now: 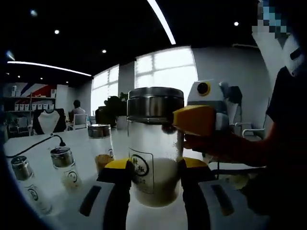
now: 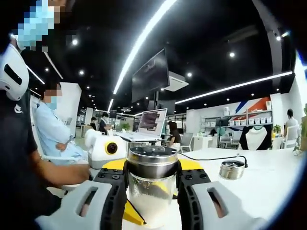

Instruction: Rotate the seasoning bottle until the label or dispensing opening points toward the visible target arrow and the bottle remains upright within the marked orientation range

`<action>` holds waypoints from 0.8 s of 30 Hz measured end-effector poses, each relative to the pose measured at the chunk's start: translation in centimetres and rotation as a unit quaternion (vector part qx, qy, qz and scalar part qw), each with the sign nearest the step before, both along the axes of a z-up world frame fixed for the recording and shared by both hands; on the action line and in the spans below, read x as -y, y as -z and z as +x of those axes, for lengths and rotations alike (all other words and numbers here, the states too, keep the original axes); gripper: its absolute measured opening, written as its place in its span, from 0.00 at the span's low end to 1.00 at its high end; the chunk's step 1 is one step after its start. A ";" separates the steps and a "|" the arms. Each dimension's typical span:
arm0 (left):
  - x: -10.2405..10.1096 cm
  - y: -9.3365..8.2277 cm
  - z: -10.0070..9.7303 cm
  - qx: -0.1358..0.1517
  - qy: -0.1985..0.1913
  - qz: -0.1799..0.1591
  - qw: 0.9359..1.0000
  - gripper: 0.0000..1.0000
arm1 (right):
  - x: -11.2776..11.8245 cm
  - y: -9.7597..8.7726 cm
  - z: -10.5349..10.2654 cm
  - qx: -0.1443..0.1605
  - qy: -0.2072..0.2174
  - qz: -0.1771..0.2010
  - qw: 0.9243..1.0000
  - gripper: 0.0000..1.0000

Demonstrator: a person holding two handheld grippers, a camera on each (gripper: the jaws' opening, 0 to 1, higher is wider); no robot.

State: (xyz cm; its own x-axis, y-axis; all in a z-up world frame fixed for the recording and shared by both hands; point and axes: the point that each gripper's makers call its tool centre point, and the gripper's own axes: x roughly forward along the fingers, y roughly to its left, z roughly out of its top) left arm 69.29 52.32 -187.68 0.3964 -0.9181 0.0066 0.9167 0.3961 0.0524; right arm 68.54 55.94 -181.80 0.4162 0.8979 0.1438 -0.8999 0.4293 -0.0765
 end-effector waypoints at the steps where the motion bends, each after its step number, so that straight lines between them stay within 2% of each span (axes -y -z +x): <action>1: 0.0 0.0 0.1 0.003 -0.005 0.002 1.000 0.43 | 0.1 0.0 0.2 -0.004 0.004 0.003 1.000 0.37; 4: -0.2 0.0 0.7 0.020 -0.031 0.018 0.999 0.42 | 0.2 0.1 0.5 -0.007 0.015 0.004 1.000 0.37; 7: -0.5 -0.1 1.4 0.035 -0.065 0.032 0.997 0.42 | 0.0 0.0 0.8 0.003 0.029 0.002 1.000 0.37; 8: -0.7 -0.4 1.8 0.054 -0.084 0.035 0.994 0.42 | 0.0 -0.3 1.0 0.013 0.041 0.005 0.999 0.37; 11: -1.0 -0.7 2.2 0.066 -0.115 0.043 0.990 0.42 | -0.2 -0.6 1.3 0.022 0.058 0.011 0.998 0.37; 14: -1.0 -1.1 2.4 0.077 -0.132 0.039 0.988 0.42 | -0.2 -1.2 1.6 0.028 0.076 0.024 0.996 0.38; 17: -0.9 -1.6 2.8 0.080 -0.160 0.019 0.984 0.42 | -0.2 -1.7 2.0 0.037 0.103 0.035 0.993 0.38; 20: -0.7 -1.7 3.1 0.082 -0.186 0.009 0.979 0.42 | -0.2 -1.7 2.5 0.043 0.129 0.030 0.990 0.39; 24: -0.8 -1.4 3.4 0.083 -0.205 0.011 0.975 0.42 | -0.2 -1.4 2.8 0.043 0.143 0.023 0.989 0.40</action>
State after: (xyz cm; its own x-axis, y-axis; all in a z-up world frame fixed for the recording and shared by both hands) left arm 72.74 53.11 -186.33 0.7257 -0.6830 0.0830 0.6594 0.7249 0.1992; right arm 71.37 56.17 -180.40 0.6361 0.7373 0.2275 -0.7328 0.6696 -0.1213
